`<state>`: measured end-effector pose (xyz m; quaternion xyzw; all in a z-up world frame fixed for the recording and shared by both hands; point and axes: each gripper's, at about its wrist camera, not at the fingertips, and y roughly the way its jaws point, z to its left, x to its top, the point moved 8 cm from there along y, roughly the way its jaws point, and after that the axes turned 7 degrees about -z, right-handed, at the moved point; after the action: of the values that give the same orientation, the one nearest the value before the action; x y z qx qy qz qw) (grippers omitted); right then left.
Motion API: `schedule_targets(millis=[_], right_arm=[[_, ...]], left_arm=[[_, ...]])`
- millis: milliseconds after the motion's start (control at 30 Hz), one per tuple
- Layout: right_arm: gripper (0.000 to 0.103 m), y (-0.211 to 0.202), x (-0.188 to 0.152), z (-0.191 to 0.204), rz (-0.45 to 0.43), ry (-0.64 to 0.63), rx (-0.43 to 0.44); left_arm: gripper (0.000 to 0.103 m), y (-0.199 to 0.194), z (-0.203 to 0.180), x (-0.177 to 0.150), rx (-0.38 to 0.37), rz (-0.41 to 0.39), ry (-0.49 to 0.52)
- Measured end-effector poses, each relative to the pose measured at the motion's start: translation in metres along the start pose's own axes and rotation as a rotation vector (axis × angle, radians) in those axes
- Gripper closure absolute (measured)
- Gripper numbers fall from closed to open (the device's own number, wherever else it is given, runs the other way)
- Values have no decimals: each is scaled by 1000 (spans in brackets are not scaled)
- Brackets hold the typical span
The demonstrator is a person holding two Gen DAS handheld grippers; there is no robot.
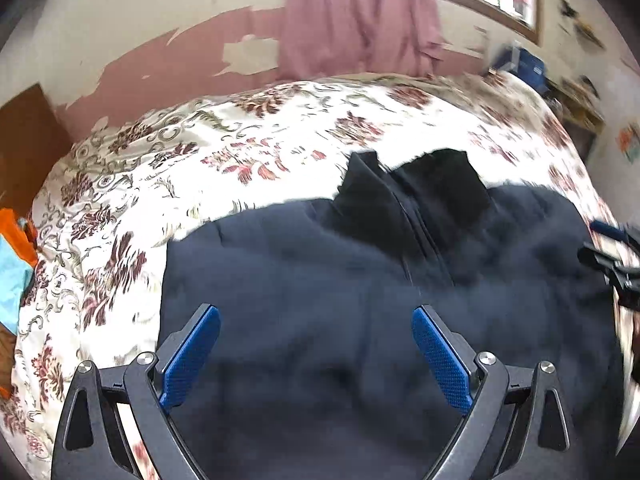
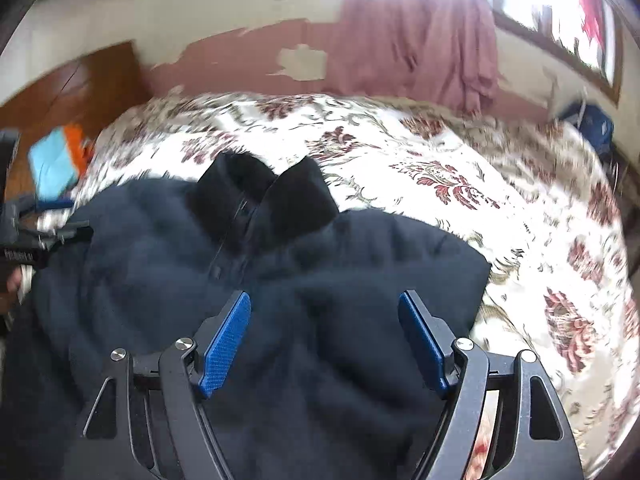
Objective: Fold large clothes
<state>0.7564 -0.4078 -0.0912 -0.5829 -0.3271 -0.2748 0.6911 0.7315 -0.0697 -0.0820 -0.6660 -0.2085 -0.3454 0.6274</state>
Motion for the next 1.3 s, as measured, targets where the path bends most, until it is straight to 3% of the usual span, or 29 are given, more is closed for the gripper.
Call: schedule_targets(millis=[167,300,367,400,467,633,700,733,833,1100,1300], right_arm=[[32,56,45,-2,11,133,33],[36,98,60,12,19,173,53],[55,114,60,20,36,176,43],[59,122,60,23,42,177,41],[63,135,61,25,54,185,38],[64,151,66,35,55,156,40],[86,156,63,39,79,136,25],[89,154,62,38,74,139,23],[94,139,60,34,39,123,20],[98,63,45,9,-59,87,15],[99,32,11,3,-45,30,15]], left_arm=[[6,58,5,51,9,12,-62],[6,95,-1,70,5,26,-96],[9,113,-8,75,0,33,-104],[13,120,-11,77,5,32,-102],[39,133,-17,77,5,47,-106],[48,148,-32,85,-56,32,-123],[82,150,-40,87,-94,27,-122],[96,151,-42,85,-102,39,-119],[97,142,-37,82,-90,22,-133],[98,87,9,63,-127,-39,-250],[98,52,16,30,-151,-19,-239]])
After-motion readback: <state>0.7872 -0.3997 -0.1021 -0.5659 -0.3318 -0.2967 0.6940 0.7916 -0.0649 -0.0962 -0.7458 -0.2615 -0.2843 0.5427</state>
